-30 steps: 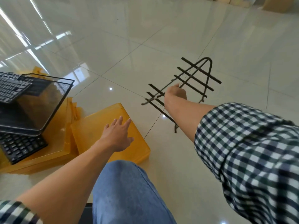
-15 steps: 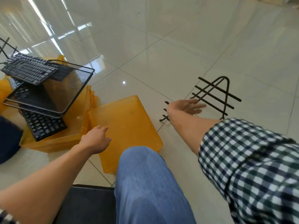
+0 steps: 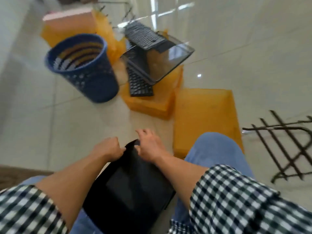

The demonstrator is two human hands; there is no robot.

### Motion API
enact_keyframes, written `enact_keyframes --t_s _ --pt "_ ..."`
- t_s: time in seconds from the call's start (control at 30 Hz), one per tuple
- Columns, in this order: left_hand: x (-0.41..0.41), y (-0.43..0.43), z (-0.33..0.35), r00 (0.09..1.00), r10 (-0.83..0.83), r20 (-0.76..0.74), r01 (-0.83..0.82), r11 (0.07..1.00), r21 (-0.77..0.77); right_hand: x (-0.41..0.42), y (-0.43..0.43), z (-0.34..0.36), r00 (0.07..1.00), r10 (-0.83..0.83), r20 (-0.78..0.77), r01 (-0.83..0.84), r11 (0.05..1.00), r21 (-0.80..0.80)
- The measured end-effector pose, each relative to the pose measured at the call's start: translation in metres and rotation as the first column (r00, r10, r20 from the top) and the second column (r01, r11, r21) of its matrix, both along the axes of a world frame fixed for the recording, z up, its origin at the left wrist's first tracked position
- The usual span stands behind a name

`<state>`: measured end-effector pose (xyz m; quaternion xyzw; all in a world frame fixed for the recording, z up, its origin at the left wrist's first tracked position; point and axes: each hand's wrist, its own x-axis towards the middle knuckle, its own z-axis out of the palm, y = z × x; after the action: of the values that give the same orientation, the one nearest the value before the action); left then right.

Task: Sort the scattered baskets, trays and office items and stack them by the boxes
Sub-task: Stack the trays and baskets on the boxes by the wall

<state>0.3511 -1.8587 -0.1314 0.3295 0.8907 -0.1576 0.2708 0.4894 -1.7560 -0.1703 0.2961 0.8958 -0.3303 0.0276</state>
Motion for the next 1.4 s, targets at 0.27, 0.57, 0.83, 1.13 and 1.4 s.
enact_keyframes --t_s 0.27,0.57,0.83,1.13,1.4 --pt "0.006 -0.11 -0.038 0.984 0.156 0.085 -0.133 0.965 -0.227 -0.004 -0.051 -0.049 0.975 0.091 0.202 -0.091 0.996 -0.006" --pt "-0.03 -0.1 -0.048 0.997 0.032 -0.069 -0.037 0.997 -0.075 -0.036 -0.057 -0.059 0.972 -0.204 0.115 0.191 0.975 0.118" --pt "-0.085 -0.029 -0.051 0.966 -0.063 -0.25 0.107 0.981 0.165 -0.073 -0.004 -0.049 0.988 -0.146 0.056 0.134 0.975 0.179" --pt "-0.08 -0.05 -0.045 0.929 0.138 -0.344 -0.059 0.971 0.231 -0.097 0.016 -0.055 0.963 -0.268 -0.031 0.263 0.904 0.338" --pt "-0.096 -0.087 -0.028 0.937 0.191 -0.293 -0.154 0.977 0.147 -0.119 0.004 -0.066 0.877 -0.476 -0.067 0.47 0.819 0.329"
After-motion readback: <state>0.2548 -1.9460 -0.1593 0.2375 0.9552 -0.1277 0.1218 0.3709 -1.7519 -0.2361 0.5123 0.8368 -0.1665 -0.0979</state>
